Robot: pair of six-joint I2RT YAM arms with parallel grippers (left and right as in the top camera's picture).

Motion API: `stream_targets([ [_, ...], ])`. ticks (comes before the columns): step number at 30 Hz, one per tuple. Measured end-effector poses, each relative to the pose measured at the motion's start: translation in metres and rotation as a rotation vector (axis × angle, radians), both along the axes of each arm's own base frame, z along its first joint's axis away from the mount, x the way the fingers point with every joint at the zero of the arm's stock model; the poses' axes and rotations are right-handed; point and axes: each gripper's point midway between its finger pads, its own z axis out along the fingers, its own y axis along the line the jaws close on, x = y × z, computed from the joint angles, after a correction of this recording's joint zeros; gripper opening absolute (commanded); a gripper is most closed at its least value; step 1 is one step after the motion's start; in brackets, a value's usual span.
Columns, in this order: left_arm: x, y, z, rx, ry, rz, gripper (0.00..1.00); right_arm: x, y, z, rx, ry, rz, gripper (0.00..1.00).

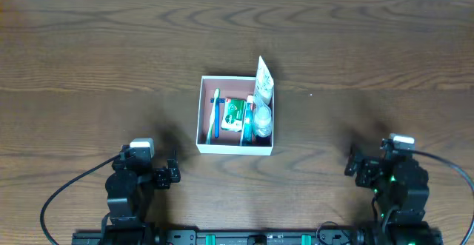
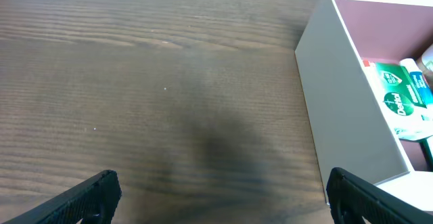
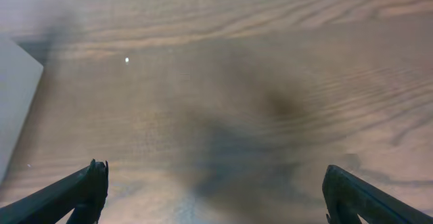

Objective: Pack container

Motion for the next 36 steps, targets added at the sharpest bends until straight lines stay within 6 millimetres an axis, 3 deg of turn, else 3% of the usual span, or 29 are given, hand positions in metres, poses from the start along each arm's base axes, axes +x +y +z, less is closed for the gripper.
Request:
stream_targets([
  [8, 0.000, 0.000, 0.000, 0.000, 0.000, 0.000, 0.98, 0.001, 0.001, -0.018, 0.001, -0.080, 0.005, 0.99],
  [36, 0.000, 0.000, 0.000, 0.000, 0.000, 0.000, 0.98, 0.004, 0.006, -0.016, 0.015, -0.142, 0.030, 0.99],
])
